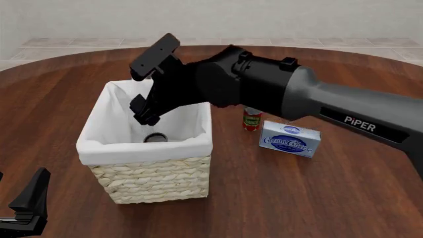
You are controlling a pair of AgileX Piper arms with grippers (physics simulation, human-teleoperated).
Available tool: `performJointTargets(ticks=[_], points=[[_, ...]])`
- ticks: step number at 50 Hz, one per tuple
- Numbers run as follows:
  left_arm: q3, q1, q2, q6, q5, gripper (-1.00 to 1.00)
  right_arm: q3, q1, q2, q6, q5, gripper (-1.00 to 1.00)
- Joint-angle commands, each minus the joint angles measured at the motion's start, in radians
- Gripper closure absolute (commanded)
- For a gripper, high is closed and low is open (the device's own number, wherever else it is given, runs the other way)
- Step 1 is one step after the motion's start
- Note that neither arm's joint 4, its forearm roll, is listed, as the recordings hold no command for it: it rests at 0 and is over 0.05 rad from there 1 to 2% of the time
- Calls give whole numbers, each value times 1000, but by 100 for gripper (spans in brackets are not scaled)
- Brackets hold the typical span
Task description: Pick up the alphabet soup and put it in the basket.
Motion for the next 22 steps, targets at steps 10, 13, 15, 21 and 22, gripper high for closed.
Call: performJointTargets(ticks=[10,13,15,21,22], points=[[0,0,0,0,0,-100,5,7,-85,-15,-9,-100],[0,0,0,0,0,-100,5,4,-100,-22,-16,-100],[0,0,0,0,0,-100,7,13,-115,-10,-15,-100],[0,0,0,0,0,-100,-1,11,-138,-22,-10,-100],[0,0,0,0,0,-100,0,10,-140,-27,-11,-100]])
